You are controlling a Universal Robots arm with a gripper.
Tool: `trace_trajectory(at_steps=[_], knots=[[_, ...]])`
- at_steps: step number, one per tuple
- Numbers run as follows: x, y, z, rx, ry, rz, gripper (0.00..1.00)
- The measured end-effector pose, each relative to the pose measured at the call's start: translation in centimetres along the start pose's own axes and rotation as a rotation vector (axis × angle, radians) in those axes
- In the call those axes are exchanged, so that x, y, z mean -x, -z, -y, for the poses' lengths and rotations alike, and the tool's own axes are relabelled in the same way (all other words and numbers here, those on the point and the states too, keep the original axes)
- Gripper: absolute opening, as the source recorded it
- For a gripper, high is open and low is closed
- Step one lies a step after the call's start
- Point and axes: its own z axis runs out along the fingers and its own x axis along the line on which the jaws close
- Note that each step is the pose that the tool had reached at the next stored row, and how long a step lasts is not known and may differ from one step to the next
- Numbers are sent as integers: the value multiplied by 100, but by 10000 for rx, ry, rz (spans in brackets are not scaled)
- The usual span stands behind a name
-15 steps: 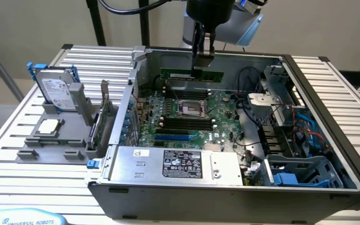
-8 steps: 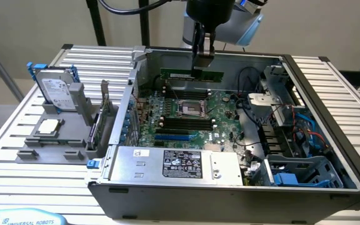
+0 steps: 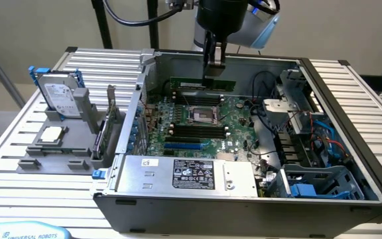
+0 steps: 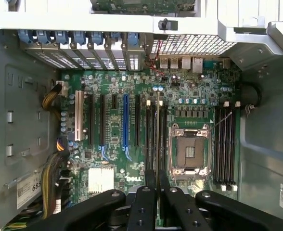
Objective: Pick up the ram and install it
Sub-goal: 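Insert the ram into the slot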
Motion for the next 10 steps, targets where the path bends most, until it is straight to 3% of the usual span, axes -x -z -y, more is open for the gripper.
trace_trajectory(at_steps=[10], knots=[[211, -190, -4, 0, 0, 1, 13]])
